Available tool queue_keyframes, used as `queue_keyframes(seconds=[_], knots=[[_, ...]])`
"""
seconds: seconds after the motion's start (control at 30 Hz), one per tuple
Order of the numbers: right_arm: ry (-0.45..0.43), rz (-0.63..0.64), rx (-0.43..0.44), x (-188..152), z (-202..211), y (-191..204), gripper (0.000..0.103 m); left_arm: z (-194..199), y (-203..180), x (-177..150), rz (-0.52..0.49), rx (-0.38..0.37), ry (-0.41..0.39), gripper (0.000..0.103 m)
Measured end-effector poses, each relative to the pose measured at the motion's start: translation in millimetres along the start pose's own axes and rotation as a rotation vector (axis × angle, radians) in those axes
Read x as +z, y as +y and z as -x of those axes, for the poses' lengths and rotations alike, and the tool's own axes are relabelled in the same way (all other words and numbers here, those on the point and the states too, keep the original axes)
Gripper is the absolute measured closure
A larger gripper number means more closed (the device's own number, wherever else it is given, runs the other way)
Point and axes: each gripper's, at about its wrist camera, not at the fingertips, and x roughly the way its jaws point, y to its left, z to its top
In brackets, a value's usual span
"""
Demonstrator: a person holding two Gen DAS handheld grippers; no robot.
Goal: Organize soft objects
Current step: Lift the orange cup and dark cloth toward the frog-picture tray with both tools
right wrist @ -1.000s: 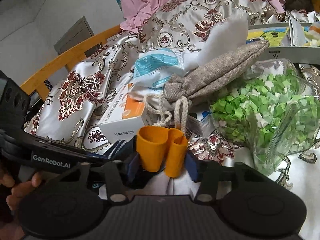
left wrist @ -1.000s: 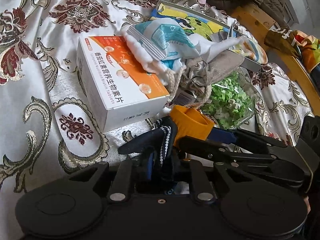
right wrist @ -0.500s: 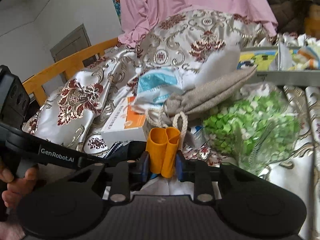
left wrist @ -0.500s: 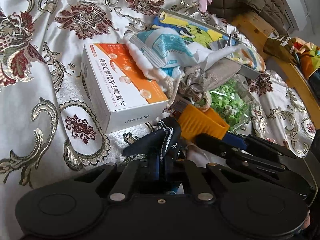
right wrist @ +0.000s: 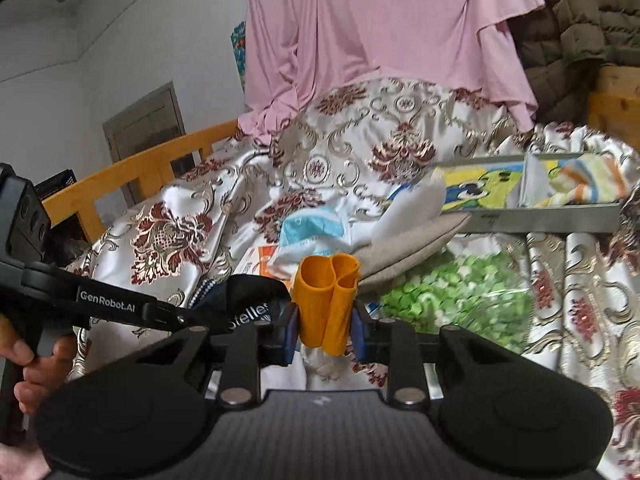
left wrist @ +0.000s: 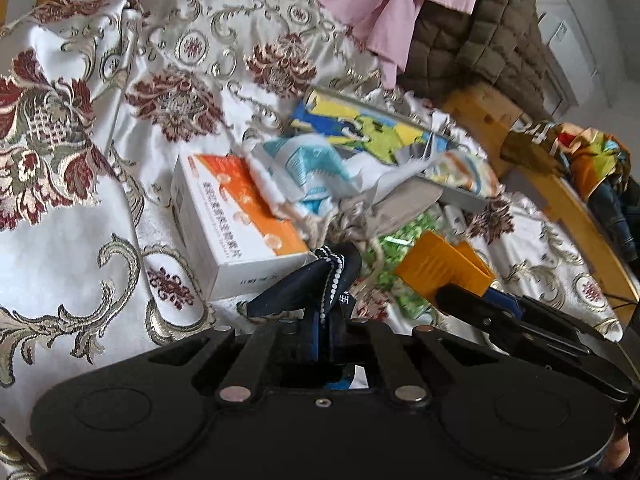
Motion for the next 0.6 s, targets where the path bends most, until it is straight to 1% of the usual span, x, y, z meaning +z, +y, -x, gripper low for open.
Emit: queue_keyframes(seconds=[0.17, 0.33, 0.43, 0.6], knots=[[-0.027, -0.012, -0.01, 1.9, 16.3, -4.5, 0.074, 15.9, -16.2, -0.6, -0.03, -0.044, -0.075, 0.099], [-0.048, -0.03, -0.01, 5.2, 26.7, -8.7, 0.074, 26.1, -28.9, -1.1, -0.049, -0.081, -0.122, 0.099], [-0.056, -0.032, -0.012, 6.8, 30.9, -10.2, 0.074, 27.7, -28.7, 0.7, -0.014, -0.105, -0.127, 0.098], [-0.077, -0.041, -0.014, 11.4, 35.4, -13.3, 0.074, 32.8, -31.0, 4.6, 0.02, -0.11, -0.147, 0.098]])
